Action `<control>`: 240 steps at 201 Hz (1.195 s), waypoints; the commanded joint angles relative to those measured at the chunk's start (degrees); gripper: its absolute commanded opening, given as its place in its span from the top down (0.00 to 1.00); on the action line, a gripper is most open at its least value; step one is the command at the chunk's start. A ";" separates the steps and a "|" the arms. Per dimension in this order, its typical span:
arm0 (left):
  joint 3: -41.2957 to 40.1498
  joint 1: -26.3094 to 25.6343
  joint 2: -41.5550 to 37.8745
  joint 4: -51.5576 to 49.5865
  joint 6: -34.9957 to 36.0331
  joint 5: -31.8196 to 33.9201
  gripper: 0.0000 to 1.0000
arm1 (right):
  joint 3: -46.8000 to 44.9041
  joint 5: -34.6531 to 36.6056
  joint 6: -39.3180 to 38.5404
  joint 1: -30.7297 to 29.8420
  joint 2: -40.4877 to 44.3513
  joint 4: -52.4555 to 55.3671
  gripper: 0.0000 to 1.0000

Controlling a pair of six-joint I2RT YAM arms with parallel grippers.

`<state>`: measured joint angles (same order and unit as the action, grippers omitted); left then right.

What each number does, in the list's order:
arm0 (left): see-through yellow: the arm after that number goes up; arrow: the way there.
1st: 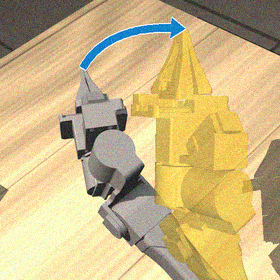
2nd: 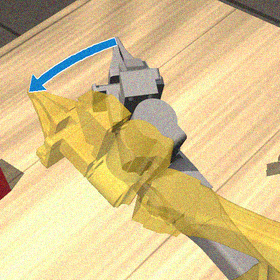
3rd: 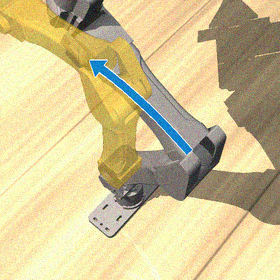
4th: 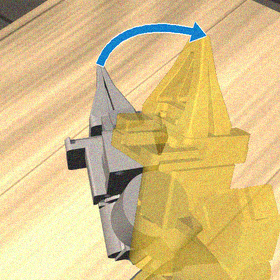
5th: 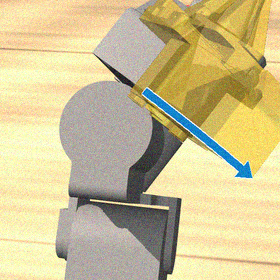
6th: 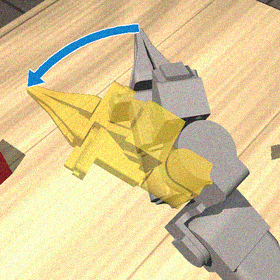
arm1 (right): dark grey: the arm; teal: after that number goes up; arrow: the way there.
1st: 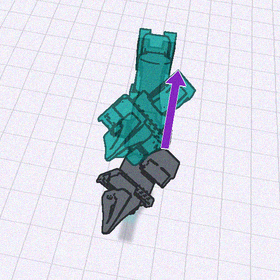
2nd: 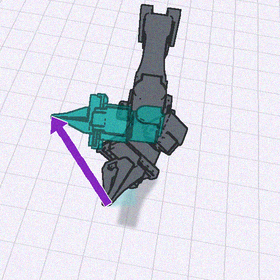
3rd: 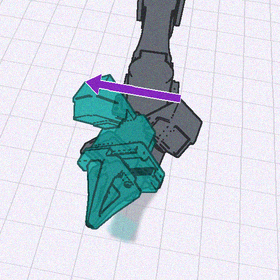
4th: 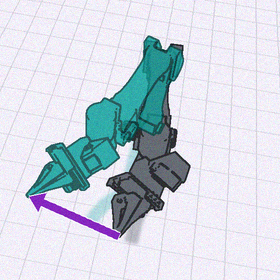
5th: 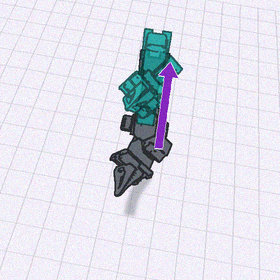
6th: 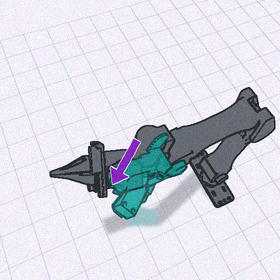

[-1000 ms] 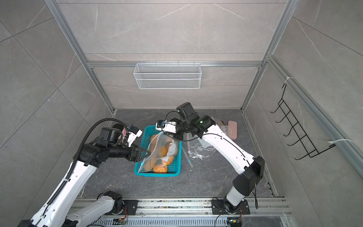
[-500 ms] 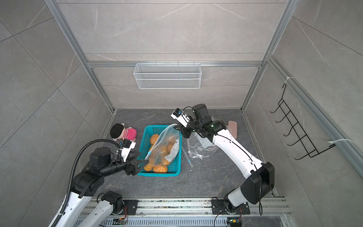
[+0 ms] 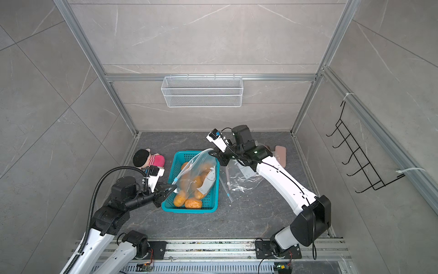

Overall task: Put the potatoes into a zipper bag and zip it
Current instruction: Adjust the zipper food storage bag in the basket.

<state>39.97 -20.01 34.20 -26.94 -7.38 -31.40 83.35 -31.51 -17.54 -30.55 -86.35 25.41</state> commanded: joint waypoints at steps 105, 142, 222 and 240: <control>33.46 -0.20 7.65 -11.20 16.84 10.83 1.00 | -3.95 -12.41 4.19 0.53 11.49 -3.32 1.00; 22.71 -0.20 5.02 -6.32 15.76 9.73 1.00 | -13.95 -13.84 4.90 0.57 16.86 -5.12 1.00; 10.60 -0.25 0.85 -1.58 12.27 2.50 1.00 | -15.34 -11.81 4.73 0.47 20.62 -2.03 0.46; 10.79 -0.21 0.41 -2.24 13.08 0.20 1.00 | -11.69 -13.53 6.00 0.49 21.94 -1.01 0.35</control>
<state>48.62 -20.21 35.79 -31.33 5.43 -26.13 66.00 -42.83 -12.71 -30.13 -67.55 23.33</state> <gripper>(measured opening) 0.056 0.601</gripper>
